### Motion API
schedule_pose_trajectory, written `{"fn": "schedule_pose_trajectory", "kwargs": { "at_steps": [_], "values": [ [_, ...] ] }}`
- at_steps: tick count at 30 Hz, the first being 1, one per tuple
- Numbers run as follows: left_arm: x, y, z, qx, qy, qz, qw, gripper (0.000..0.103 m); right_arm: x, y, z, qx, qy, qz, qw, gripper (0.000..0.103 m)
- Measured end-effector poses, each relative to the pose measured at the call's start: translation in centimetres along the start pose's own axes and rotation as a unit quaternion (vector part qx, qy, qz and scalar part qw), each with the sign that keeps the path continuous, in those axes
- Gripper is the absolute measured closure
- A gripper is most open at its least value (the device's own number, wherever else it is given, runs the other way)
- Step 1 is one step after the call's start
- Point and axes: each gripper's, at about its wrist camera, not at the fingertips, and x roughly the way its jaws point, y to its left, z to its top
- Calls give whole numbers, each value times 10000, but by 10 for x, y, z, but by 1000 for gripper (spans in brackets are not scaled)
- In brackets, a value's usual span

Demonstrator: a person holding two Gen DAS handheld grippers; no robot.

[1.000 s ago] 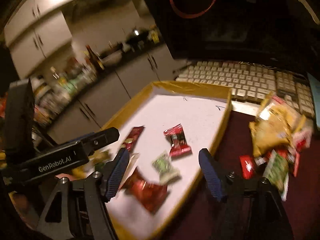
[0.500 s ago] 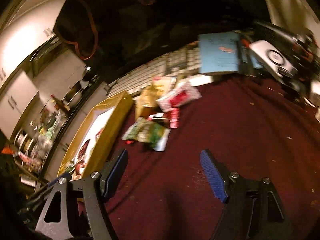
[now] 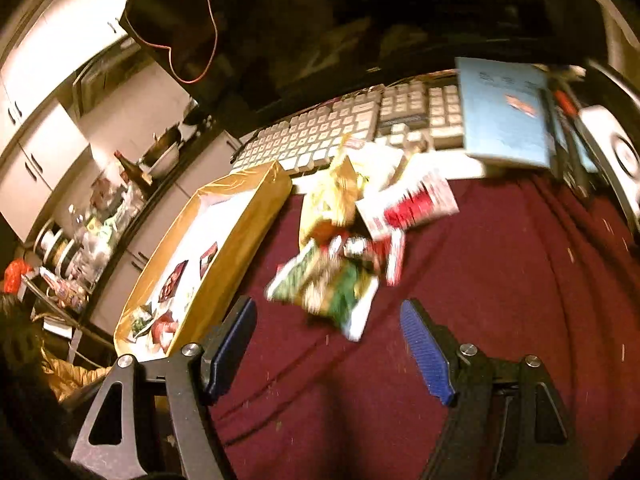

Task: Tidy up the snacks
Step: 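Grasp the red candy packet with the right gripper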

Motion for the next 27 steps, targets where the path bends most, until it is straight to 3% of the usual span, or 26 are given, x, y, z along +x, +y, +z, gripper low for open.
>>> {"fn": "schedule_pose_trajectory", "kwargs": {
  "at_steps": [3,4,7,9,13,14,19,23,25,27],
  "values": [
    [-2,4,-1,-54,13,-18,10000,26,22,-6,29,-41,504,-67,9987,29],
    [-3,5,-1,-77,2,-31,10000,26,29,-7,36,-92,641,-121,9978,36],
    [-5,6,-2,-97,-24,-52,9999,26,52,-3,48,-465,818,-476,9944,42],
    [-5,7,-3,-136,-23,-67,9999,26,66,-3,49,-656,951,-398,9925,43],
    [-5,8,-5,-141,-13,-128,9998,26,61,-1,34,-716,1114,-209,9910,66],
    [-5,9,-5,-155,-5,-149,9998,26,56,1,28,-721,1154,-128,9906,68],
    [0,7,-5,-157,82,-258,9995,26,43,20,8,-997,1197,-144,9877,68],
    [0,7,-6,-156,96,-275,9995,26,42,19,13,-1042,1138,-135,9879,65],
    [0,7,-7,-139,102,-238,9996,26,48,16,15,-929,1232,-155,9879,56],
    [0,8,-7,-158,103,-218,9996,26,46,11,14,-906,1278,-208,9874,54]
  ]
}}
